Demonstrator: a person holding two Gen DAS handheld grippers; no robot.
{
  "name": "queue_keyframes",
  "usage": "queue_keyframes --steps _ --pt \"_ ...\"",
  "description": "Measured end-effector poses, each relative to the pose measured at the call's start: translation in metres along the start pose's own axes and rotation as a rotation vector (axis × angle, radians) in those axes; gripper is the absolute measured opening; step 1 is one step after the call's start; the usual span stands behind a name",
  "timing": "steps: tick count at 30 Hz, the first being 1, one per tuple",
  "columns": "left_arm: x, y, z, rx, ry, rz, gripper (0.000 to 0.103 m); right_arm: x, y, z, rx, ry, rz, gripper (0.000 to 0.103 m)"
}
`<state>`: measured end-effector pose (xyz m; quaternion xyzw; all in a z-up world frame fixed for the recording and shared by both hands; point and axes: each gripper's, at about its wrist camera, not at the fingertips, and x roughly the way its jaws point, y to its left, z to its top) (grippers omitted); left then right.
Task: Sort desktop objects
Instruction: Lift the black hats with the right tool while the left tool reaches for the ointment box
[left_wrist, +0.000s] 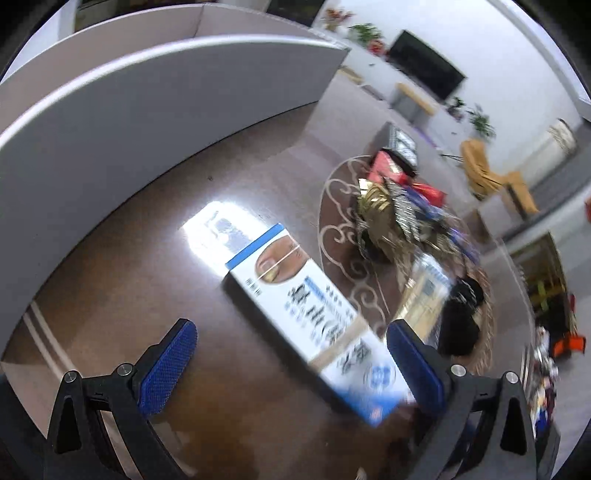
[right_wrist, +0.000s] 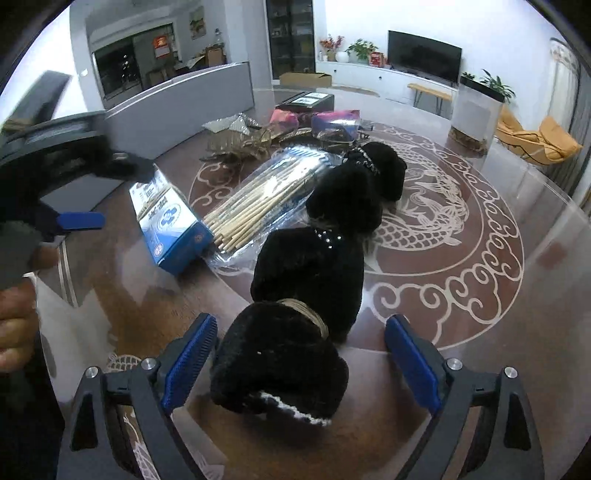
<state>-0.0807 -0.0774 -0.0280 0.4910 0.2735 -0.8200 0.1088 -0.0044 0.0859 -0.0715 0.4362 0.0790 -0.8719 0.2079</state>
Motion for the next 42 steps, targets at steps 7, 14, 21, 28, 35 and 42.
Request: queue_keyframes --steps 7,14,21,28,35,42 --pt "0.023 -0.023 -0.006 0.163 0.01 0.168 0.103 -0.001 -0.001 0.001 0.012 -0.004 0.042 0.098" --pt "0.017 0.01 -0.019 0.437 -0.086 0.167 0.103 0.002 0.008 0.0 -0.025 0.018 0.007 0.103" --pt "0.017 0.013 -0.014 0.452 -0.153 0.146 0.103 0.005 0.014 0.0 -0.05 0.03 -0.025 0.103" --pt "0.015 0.014 -0.016 0.436 -0.158 0.156 0.103 0.005 0.014 0.0 -0.051 0.03 -0.025 0.103" --pt "0.014 0.014 -0.017 0.436 -0.158 0.156 0.103 0.004 0.014 -0.001 -0.051 0.03 -0.025 0.103" --pt "0.013 0.015 -0.018 0.436 -0.159 0.156 0.103 0.004 0.014 -0.001 -0.052 0.029 -0.025 0.103"
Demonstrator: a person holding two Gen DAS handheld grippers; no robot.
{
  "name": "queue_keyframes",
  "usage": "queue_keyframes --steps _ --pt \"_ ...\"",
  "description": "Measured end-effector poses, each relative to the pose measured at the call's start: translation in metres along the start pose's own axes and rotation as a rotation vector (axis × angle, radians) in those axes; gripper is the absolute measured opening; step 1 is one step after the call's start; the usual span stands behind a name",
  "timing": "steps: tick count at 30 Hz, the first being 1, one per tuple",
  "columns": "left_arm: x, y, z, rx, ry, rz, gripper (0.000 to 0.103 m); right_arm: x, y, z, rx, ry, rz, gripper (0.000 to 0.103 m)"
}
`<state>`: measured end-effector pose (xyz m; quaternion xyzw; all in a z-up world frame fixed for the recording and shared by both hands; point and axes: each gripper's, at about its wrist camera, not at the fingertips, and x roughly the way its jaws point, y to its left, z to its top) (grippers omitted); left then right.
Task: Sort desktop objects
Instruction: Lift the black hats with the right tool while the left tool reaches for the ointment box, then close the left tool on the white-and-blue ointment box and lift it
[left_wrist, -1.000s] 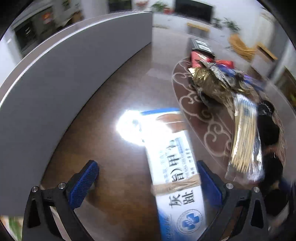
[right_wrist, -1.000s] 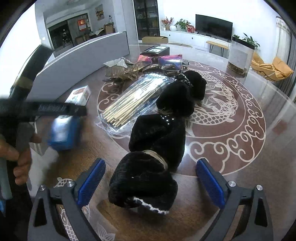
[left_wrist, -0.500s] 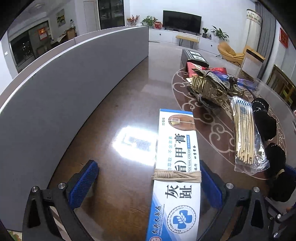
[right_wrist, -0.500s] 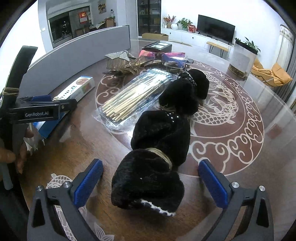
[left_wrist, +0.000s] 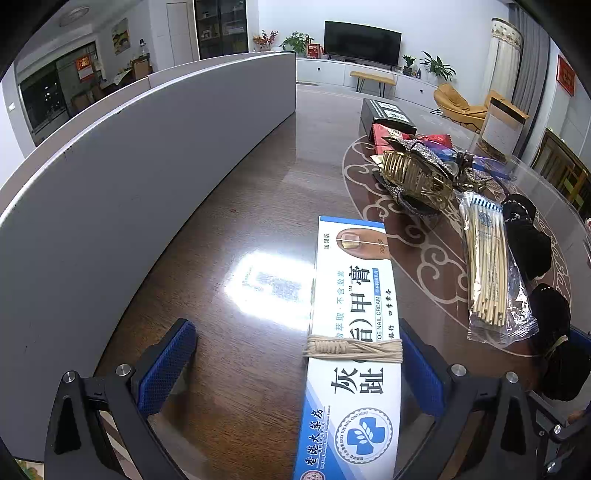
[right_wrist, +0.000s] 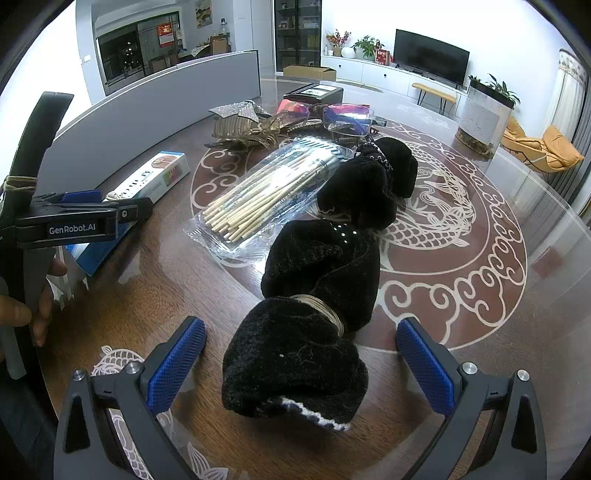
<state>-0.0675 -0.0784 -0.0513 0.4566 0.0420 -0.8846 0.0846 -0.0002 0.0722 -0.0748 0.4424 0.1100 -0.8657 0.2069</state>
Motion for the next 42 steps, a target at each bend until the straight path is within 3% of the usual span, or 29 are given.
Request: queue_keyframes --steps 31,36,37,38,39,40,41,42 --pt "-0.009 -0.001 -0.007 0.016 0.018 -0.013 0.103 -0.001 0.0 0.0 -0.001 0.0 0.001 0.103" --pt "-0.008 -0.008 -0.001 0.103 0.125 -0.063 0.103 0.007 -0.008 0.018 -0.01 0.131 0.042 0.103" --pt "-0.009 -0.009 -0.001 0.115 0.136 -0.067 0.101 0.007 -0.011 0.023 0.009 0.139 0.052 0.098" --pt "-0.013 -0.009 -0.001 0.126 0.124 -0.076 0.081 0.007 -0.014 0.026 0.019 0.152 0.056 0.084" --pt "-0.017 -0.009 -0.002 0.135 0.108 -0.084 0.069 0.008 -0.015 0.029 0.012 0.172 0.046 0.076" --pt "-0.022 -0.009 -0.002 0.148 0.099 -0.094 0.043 0.007 -0.013 0.031 -0.014 0.184 0.019 0.051" --pt "-0.024 -0.01 -0.002 0.163 0.104 -0.103 0.044 0.004 -0.013 0.032 -0.03 0.185 0.009 0.039" --pt "-0.026 -0.009 -0.004 0.167 0.11 -0.114 0.043 0.001 -0.014 0.031 -0.027 0.189 0.008 0.039"
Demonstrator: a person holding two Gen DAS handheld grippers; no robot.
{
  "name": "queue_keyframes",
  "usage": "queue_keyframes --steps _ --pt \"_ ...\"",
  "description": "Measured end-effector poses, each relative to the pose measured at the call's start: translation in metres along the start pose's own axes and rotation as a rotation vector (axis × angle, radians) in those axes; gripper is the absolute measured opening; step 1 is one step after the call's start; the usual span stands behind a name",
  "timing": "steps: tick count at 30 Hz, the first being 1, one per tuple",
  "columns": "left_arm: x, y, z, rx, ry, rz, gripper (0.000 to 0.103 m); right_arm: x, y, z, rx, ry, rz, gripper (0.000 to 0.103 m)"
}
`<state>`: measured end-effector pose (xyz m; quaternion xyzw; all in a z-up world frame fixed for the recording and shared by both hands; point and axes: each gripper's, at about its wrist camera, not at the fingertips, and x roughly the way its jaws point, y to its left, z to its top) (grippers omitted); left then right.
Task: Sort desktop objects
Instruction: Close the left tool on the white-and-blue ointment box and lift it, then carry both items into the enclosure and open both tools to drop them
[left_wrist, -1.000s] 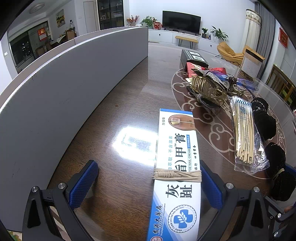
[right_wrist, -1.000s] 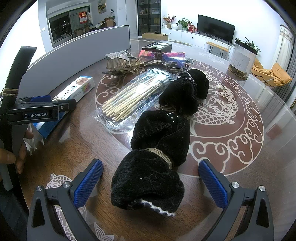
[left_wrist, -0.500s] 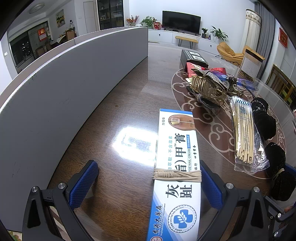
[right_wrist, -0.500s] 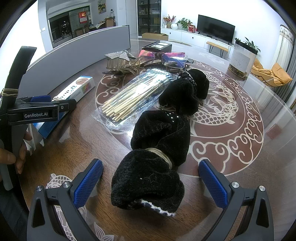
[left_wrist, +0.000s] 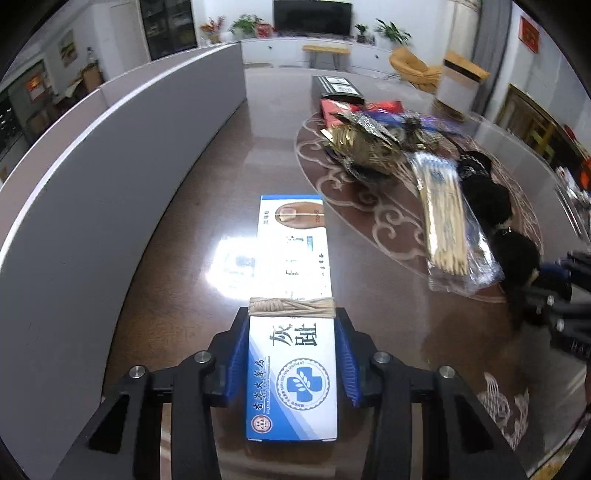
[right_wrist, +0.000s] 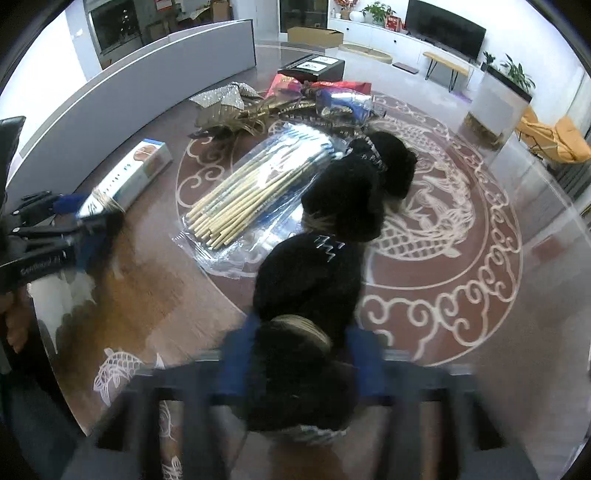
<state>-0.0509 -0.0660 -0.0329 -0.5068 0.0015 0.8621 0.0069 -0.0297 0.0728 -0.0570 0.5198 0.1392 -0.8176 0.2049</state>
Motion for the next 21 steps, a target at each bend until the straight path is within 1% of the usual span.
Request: queue_keyframes --steps 3,5,8,10,12,13,16,18,19,20,21 --pt "-0.018 0.003 -0.008 -0.004 -0.034 -0.025 0.043 -0.019 -0.001 -0.007 0.011 -0.028 0.017 0.038" --pt "-0.039 0.004 -0.009 0.003 -0.086 -0.036 0.043 -0.039 0.006 -0.013 -0.016 -0.065 -0.006 0.038" --pt "-0.066 0.005 -0.011 0.012 -0.134 -0.057 0.043 -0.064 0.021 -0.014 -0.081 -0.112 -0.062 0.038" --pt "-0.085 0.013 -0.01 -0.008 -0.159 -0.084 0.043 -0.078 0.029 -0.007 -0.103 -0.142 -0.063 0.038" --pt "-0.103 0.028 -0.006 -0.036 -0.184 -0.101 0.043 -0.091 0.037 0.006 -0.105 -0.177 -0.033 0.038" --pt "-0.114 0.039 -0.004 -0.055 -0.202 -0.103 0.043 -0.1 0.043 0.017 -0.106 -0.201 -0.008 0.038" --pt "-0.146 0.083 0.007 -0.11 -0.244 -0.078 0.043 -0.113 0.068 0.053 -0.136 -0.254 0.052 0.038" --pt "-0.16 0.118 0.013 -0.148 -0.261 -0.019 0.043 -0.118 0.094 0.081 -0.162 -0.287 0.108 0.038" --pt "-0.163 0.137 0.015 -0.168 -0.262 0.018 0.043 -0.119 0.114 0.101 -0.178 -0.311 0.156 0.038" --pt "-0.165 0.159 0.017 -0.197 -0.256 0.053 0.043 -0.119 0.128 0.114 -0.189 -0.323 0.185 0.038" --pt "-0.164 0.177 0.018 -0.225 -0.248 0.072 0.043 -0.118 0.146 0.129 -0.204 -0.338 0.218 0.038"
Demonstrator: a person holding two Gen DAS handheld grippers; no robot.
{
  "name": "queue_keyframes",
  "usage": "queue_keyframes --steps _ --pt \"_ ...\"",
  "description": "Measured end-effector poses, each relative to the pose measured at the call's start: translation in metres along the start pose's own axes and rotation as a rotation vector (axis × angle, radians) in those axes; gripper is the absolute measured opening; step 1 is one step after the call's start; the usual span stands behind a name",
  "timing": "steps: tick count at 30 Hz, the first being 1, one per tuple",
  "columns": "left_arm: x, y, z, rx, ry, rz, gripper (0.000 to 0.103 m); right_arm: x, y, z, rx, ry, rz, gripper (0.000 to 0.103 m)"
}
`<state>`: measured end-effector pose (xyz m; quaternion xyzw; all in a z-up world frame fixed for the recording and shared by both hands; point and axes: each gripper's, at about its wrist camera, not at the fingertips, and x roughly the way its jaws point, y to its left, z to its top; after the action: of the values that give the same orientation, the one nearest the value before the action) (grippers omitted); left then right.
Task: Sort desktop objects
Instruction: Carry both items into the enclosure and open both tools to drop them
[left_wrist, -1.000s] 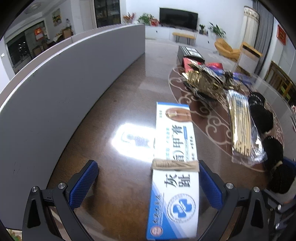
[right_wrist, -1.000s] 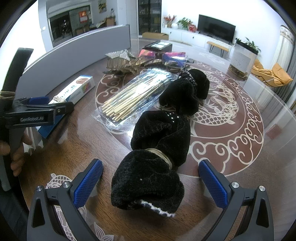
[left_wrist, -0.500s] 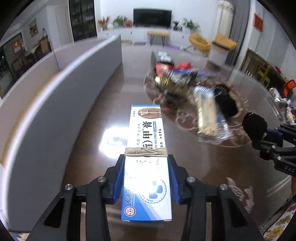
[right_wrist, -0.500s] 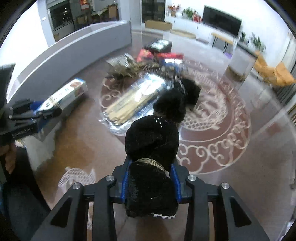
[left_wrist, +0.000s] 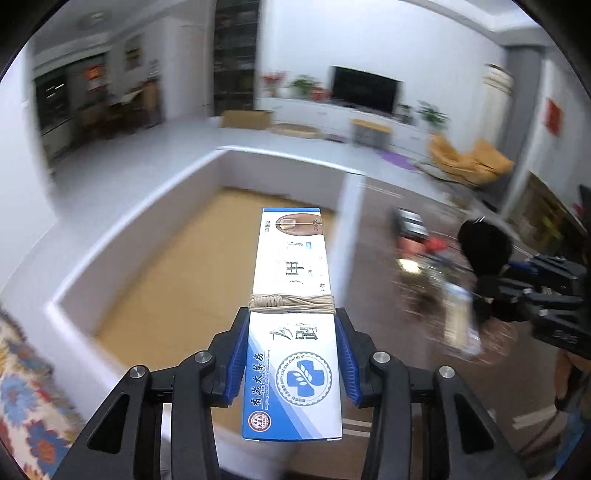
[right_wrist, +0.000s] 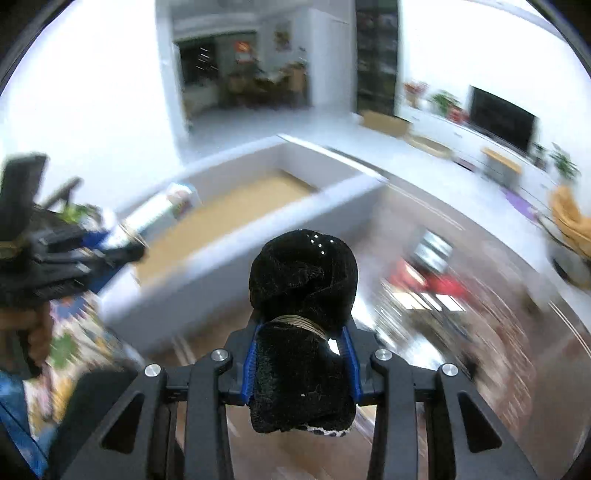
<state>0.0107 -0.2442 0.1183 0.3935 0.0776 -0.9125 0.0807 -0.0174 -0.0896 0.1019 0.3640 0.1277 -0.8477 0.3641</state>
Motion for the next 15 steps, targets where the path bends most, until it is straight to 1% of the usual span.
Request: queue_keyframes --steps 2,4,6,7,8,10,12,13,14,15 --pt "0.012 0.037 0.007 -0.046 0.028 0.057 0.043 0.027 0.032 0.036 -0.026 -0.035 0.066 0.038" --pt "0.027 0.065 0.006 -0.074 0.061 0.102 0.043 0.057 0.059 0.062 -0.046 -0.043 0.118 0.038" --pt "0.047 0.086 0.005 -0.102 0.099 0.125 0.043 0.092 0.088 0.079 -0.09 -0.025 0.145 0.038" --pt "0.057 0.094 0.005 -0.111 0.12 0.131 0.043 0.112 0.102 0.083 -0.117 0.001 0.151 0.038" --pt "0.068 0.101 0.004 -0.116 0.141 0.138 0.043 0.134 0.114 0.085 -0.142 0.036 0.152 0.038" --pt "0.085 0.109 0.001 -0.115 0.171 0.153 0.043 0.162 0.127 0.081 -0.177 0.088 0.146 0.038" --pt "0.095 0.112 -0.001 -0.11 0.187 0.168 0.045 0.186 0.136 0.073 -0.214 0.156 0.134 0.04" --pt "0.099 0.113 -0.002 -0.108 0.194 0.173 0.045 0.197 0.138 0.068 -0.233 0.193 0.114 0.046" --pt "0.106 0.109 -0.003 -0.099 0.206 0.166 0.048 0.204 0.138 0.063 -0.247 0.212 0.103 0.056" --pt "0.11 0.105 -0.004 -0.072 0.21 0.156 0.052 0.208 0.14 0.059 -0.266 0.222 0.098 0.062"
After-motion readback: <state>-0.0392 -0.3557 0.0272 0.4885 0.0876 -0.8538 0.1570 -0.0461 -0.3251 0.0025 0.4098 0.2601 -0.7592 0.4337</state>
